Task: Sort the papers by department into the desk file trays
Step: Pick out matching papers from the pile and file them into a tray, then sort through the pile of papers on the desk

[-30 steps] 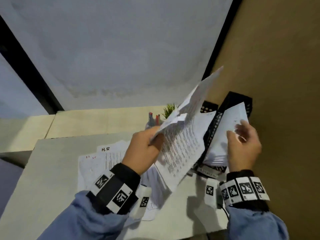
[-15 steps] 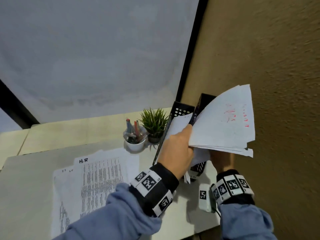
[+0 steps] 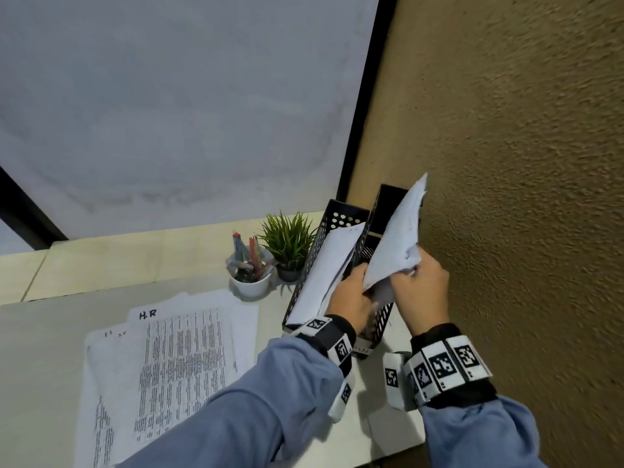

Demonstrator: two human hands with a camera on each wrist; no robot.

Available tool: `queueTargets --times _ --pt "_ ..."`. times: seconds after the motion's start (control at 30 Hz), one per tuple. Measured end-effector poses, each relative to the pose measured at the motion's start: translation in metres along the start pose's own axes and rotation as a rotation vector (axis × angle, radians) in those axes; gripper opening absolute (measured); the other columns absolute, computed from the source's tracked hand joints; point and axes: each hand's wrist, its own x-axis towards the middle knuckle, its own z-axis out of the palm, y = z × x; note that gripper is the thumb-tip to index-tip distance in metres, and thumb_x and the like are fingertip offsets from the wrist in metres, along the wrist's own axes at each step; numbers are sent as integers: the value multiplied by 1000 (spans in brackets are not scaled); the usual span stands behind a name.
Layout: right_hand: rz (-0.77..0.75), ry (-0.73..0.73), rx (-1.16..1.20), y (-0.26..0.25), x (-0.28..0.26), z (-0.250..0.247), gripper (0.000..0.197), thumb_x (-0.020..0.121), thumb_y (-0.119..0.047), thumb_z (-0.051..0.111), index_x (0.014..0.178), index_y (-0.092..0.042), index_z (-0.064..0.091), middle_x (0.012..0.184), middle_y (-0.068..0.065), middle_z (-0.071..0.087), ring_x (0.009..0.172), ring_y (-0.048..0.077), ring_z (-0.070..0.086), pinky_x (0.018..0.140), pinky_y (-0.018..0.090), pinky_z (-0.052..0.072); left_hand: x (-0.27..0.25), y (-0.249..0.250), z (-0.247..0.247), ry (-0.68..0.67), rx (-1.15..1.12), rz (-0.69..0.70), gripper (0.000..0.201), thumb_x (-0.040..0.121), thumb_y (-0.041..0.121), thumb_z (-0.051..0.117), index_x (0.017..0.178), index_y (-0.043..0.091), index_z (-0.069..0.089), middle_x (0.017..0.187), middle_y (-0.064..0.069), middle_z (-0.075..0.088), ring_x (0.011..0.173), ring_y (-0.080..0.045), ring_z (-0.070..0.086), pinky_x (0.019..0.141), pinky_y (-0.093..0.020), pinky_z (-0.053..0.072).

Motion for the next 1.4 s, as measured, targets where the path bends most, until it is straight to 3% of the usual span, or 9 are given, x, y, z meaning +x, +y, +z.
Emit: queueTargets --times 0.2,0.63,0.8,0.93,1.03,1.13,1.23,1.33,1.4 --pt "102 -115 -219 18 -9 18 31 82 -10 50 112 -10 48 100 20 62 89 36 59 70 31 43 8 -14 12 -118 332 -114 27 87 19 54 108 3 60 109 -20 65 102 -37 61 85 -39 50" --pt "106 -110 -232 5 -22 30 54 88 -7 45 140 -12 32 124 25 55 108 39 56 88 40 48 -19 -37 -20 -94 4 -20 36 79 13 56 115 15 56 111 -6 65 100 -25 62 89 -31 51" --pt "-245 51 -98 -8 -51 64 61 84 7 41 142 -11 34 148 8 32 138 19 30 111 14 17 -64 -124 -69 34 -331 -311 18 90 1 49 90 12 63 96 -11 68 79 -37 69 62 -30 57" --pt "-495 -112 -113 -4 -91 124 48 79 5 43 125 -6 53 137 12 41 129 21 37 110 22 27 -97 -215 -110 269 -30 -610 18 90 6 47 93 17 61 105 -12 67 84 -26 63 78 -31 52" --pt "-348 -486 -106 10 -119 168 45 86 3 45 130 -7 49 134 7 43 125 16 41 109 23 32 -120 -268 -138 349 98 -788 37 87 7 54 124 3 51 126 -17 56 109 -33 56 93 -36 45" --pt "-27 -691 -155 30 -133 204 44 91 -1 46 135 -5 43 135 9 42 124 18 44 98 8 28 -140 -295 -155 439 103 -913 54 85 11 58 134 0 40 136 -22 45 120 -38 49 100 -43 42" --pt "211 -708 -235 46 -142 229 33 87 -4 48 119 -7 50 123 11 49 114 27 51 96 28 40 -151 -311 -160 445 40 -954 56 87 14 57 137 1 35 138 -22 41 123 -39 46 102 -43 40" --pt "295 -680 -301 51 -149 241 5 82 -4 46 81 -9 45 88 6 51 73 18 49 59 22 41 -154 -316 -160 453 -61 -937 54 87 15 57 135 0 36 133 -21 49 119 -37 50 98 -39 42" --pt "307 -709 -321 54 -150 248 8 83 -7 50 88 -1 53 89 10 57 74 19 50 61 21 38 -155 -317 -158 428 -105 -923 46 87 20 59 127 5 43 121 -17 58 109 -34 57 88 -33 44"
